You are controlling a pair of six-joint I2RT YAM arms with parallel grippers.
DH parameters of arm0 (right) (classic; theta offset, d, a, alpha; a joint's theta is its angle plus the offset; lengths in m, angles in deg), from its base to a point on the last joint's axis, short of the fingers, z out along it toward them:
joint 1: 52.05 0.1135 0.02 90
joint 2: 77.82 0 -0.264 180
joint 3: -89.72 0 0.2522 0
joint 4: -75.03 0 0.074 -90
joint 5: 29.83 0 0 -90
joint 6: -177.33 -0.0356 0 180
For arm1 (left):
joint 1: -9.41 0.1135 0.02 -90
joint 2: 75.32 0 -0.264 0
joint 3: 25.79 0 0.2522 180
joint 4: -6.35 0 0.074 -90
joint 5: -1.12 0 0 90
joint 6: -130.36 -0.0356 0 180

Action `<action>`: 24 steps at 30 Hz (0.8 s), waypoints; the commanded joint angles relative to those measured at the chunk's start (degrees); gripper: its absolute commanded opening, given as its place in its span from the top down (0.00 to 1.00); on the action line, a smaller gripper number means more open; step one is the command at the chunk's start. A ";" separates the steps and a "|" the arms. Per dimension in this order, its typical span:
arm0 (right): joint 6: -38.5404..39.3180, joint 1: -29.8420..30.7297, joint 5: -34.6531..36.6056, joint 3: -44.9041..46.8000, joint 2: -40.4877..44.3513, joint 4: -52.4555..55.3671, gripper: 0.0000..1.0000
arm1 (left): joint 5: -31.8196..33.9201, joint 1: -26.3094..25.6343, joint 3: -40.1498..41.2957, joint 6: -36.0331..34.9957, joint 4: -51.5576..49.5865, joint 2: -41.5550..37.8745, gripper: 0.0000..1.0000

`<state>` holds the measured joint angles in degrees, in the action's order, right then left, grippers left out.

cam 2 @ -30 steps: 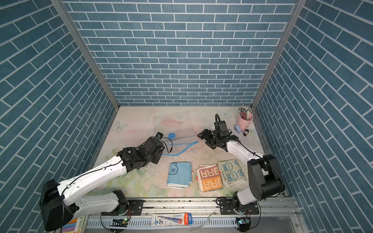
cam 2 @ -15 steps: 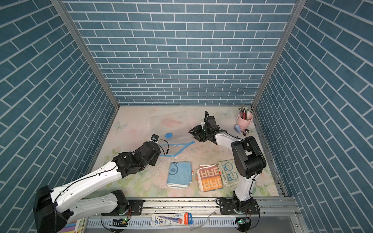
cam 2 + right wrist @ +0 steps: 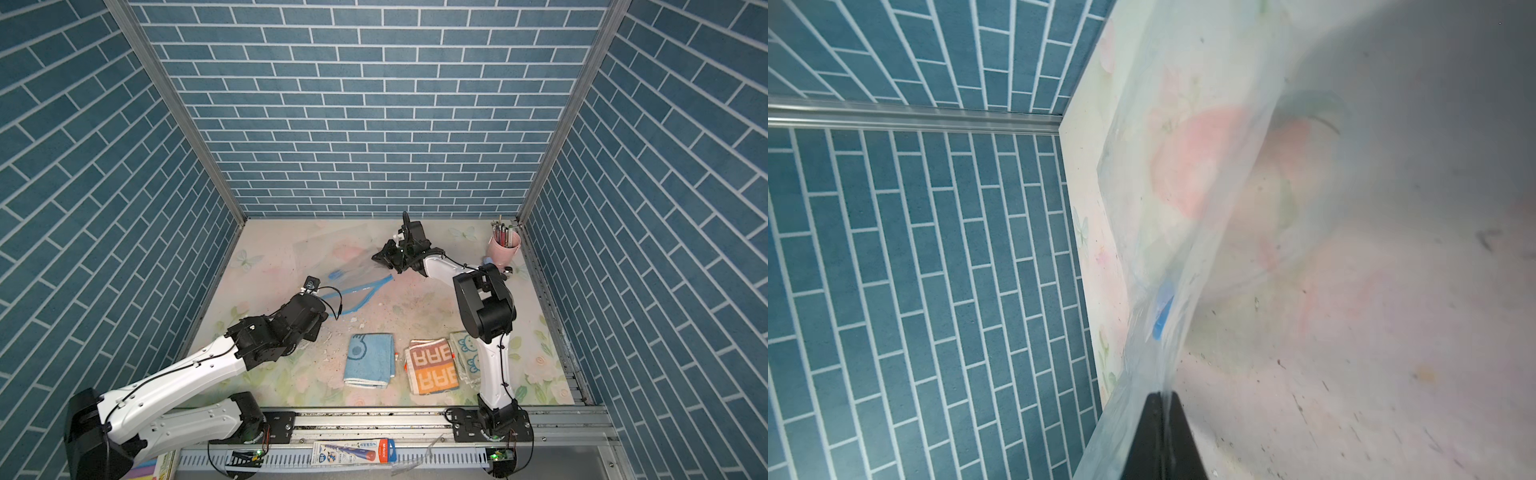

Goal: Place the folded towel into the vacuum bag
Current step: Open the vacuum bag at the center of the board.

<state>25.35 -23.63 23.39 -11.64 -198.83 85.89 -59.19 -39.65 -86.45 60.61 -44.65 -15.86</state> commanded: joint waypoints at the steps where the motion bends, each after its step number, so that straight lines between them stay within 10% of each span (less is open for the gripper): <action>1: 5.45 -0.02 -0.49 -7.32 -3.78 8.30 0.93 | -1.12 -0.51 0.37 1.59 -1.67 0.14 1.00; 12: 9.46 -7.16 4.19 -3.61 2.15 12.16 0.26 | -4.71 -0.47 -1.49 2.91 4.71 7.64 1.00; 24: 18.14 -17.28 16.39 18.59 36.73 21.26 0.24 | -8.86 -0.25 -13.40 5.41 9.58 24.12 1.00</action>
<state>39.85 -42.80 35.90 2.46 -167.07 101.46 -67.21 -39.73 -97.11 64.35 -36.98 6.04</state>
